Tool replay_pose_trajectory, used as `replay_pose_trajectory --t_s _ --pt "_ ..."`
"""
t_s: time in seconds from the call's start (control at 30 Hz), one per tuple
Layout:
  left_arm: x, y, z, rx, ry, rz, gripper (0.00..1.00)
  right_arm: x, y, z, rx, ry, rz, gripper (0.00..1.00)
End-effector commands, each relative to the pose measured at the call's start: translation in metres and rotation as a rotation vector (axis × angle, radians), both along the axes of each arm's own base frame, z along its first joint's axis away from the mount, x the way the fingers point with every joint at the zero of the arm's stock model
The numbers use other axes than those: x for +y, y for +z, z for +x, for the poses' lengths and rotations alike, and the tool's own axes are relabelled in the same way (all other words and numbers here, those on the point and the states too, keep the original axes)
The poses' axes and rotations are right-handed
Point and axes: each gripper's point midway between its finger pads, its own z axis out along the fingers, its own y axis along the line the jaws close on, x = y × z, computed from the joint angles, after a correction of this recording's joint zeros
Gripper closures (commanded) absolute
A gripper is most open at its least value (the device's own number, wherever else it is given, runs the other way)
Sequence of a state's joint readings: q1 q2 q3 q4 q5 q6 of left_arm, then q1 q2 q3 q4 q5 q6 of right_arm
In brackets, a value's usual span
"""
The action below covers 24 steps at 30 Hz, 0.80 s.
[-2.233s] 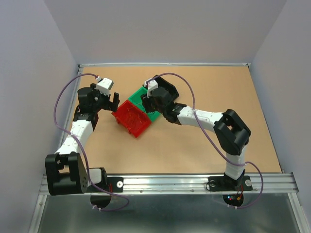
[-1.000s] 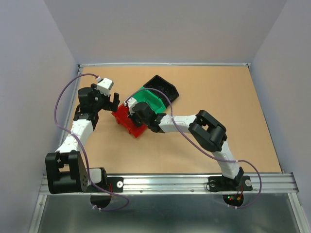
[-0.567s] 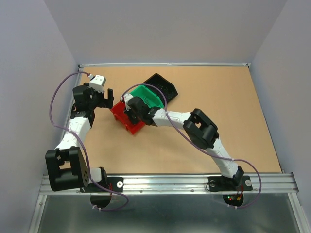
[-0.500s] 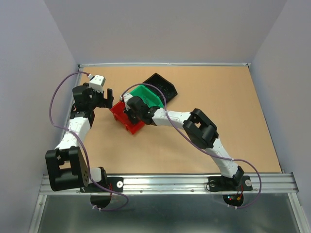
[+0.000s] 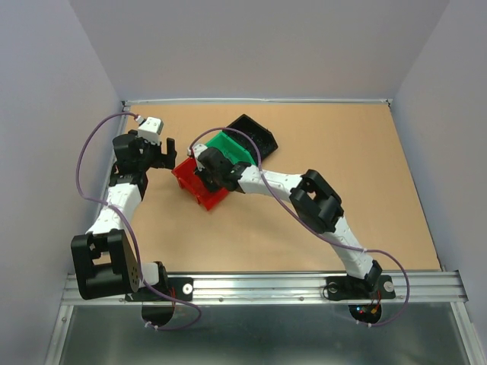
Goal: Untangle the cables
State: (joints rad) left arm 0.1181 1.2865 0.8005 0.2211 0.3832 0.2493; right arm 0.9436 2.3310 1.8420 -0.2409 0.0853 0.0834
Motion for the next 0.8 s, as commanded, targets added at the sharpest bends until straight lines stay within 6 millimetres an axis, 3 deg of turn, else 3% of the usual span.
replay_pose_trajectory --t_s 0.0,0.2,0.3,0.37,0.4,0.43,0.47,0.5,0.57,0.6,0.63,0.7,0.77 --pt "0.005 0.035 0.01 -0.103 0.015 0.004 0.01 0.007 0.088 0.026 -0.142 -0.062 0.113 0.73" --pt "0.005 0.035 0.009 -0.104 0.01 0.004 0.01 0.005 0.112 0.032 -0.185 -0.094 0.165 0.59" --pt "0.003 0.035 0.009 -0.106 0.006 0.003 0.01 -0.003 0.125 0.029 -0.213 -0.111 0.195 0.4" --pt "0.002 0.035 0.008 -0.106 0.0 0.001 0.01 -0.008 0.152 0.029 -0.259 -0.129 0.248 0.3" --pt "0.003 0.036 0.008 -0.11 -0.001 0.004 0.01 -0.016 0.142 0.025 -0.251 -0.134 0.23 0.26" --pt "0.001 0.036 0.008 -0.111 -0.009 0.005 0.01 -0.018 0.154 0.025 -0.276 -0.144 0.258 0.21" --pt "0.001 0.035 0.007 -0.109 -0.015 0.007 0.01 -0.023 0.154 0.022 -0.279 -0.146 0.257 0.17" --pt "0.0 0.036 0.007 -0.11 -0.017 0.009 0.01 -0.029 0.178 0.02 -0.312 -0.152 0.303 0.14" --pt "0.0 0.036 0.006 -0.112 -0.023 0.017 0.01 -0.042 0.173 0.014 -0.323 -0.169 0.301 0.11" --pt "0.0 0.038 0.005 -0.119 -0.025 0.02 0.01 -0.051 0.195 0.009 -0.353 -0.177 0.339 0.1" --pt "0.0 0.039 0.004 -0.123 -0.026 0.023 0.01 -0.064 0.182 0.007 -0.362 -0.201 0.324 0.09" --pt "-0.001 0.048 0.0 -0.148 -0.03 0.028 0.01 -0.083 0.187 0.0 -0.404 -0.231 0.344 0.08" --pt "-0.003 0.051 -0.006 -0.166 -0.044 0.028 0.01 -0.119 0.196 -0.012 -0.481 -0.296 0.392 0.0"
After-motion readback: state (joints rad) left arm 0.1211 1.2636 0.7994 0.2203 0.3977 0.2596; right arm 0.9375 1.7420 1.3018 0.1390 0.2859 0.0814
